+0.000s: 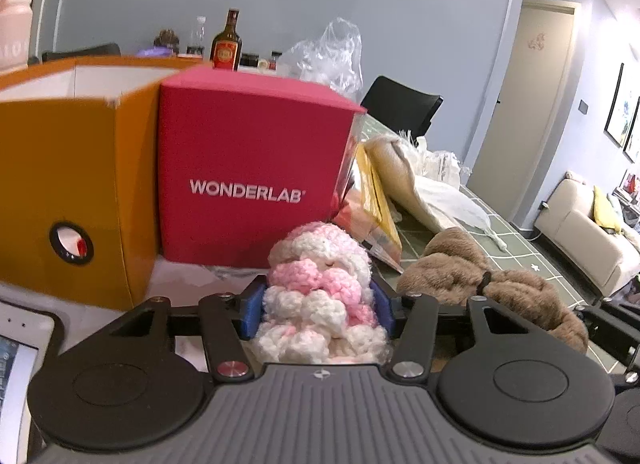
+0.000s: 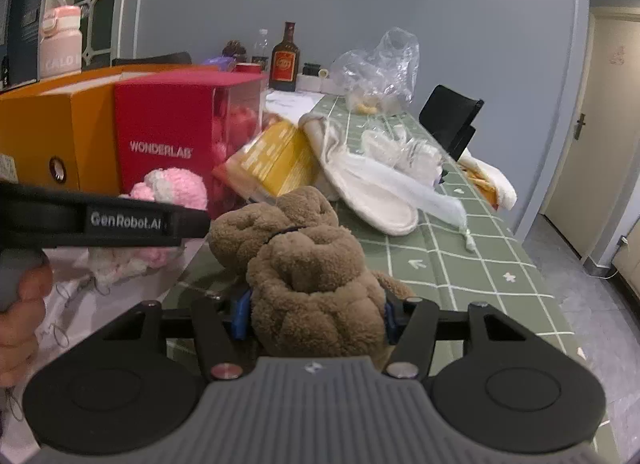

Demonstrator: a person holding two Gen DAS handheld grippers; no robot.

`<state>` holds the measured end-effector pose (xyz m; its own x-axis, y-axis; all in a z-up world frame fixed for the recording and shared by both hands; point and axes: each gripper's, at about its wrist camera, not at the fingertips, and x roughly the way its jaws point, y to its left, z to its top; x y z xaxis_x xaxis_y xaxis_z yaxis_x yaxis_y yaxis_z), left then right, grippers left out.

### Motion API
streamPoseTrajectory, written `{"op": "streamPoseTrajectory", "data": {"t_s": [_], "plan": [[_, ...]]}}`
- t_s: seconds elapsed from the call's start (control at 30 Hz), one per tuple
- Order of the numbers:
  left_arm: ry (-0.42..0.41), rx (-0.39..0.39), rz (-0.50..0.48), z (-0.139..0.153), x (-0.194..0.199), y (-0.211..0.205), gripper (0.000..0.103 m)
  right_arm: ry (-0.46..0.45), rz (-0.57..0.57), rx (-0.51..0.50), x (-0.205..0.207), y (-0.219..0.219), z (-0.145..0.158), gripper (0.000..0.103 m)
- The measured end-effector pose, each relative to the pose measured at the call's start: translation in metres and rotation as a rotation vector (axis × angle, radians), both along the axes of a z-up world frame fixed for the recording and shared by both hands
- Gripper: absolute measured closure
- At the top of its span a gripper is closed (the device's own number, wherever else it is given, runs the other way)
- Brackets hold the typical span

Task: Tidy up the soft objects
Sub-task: 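Carry the crochet piece and teddy toward the orange box with both tools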

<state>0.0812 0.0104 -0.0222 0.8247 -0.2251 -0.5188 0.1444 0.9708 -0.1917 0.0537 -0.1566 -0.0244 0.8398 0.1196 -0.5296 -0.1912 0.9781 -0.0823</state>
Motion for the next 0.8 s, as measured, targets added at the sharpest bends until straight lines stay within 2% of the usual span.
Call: {"op": "streamPoseTrajectory", "data": {"t_s": [0.27,0.5,0.63,0.8], "plan": [[-0.059,-0.072,-0.004,0.026,-0.03,0.01,0.043,-0.061,-0.035,0.082,-0.012,-0.016,0.024,0.045],[-0.227,-0.112,-0.011,0.082,-0.087,0.031,0.043,-0.172,-0.015,0.208,-0.028,-0.014,0.058,0.045],[-0.386,-0.112,-0.048,0.118,-0.124,0.052,0.043,-0.239,0.033,0.286,-0.028,-0.001,0.083,0.045],[-0.451,-0.06,-0.022,0.151,-0.14,0.081,0.043,-0.308,0.108,0.354,-0.022,0.025,0.108,0.045]]}}
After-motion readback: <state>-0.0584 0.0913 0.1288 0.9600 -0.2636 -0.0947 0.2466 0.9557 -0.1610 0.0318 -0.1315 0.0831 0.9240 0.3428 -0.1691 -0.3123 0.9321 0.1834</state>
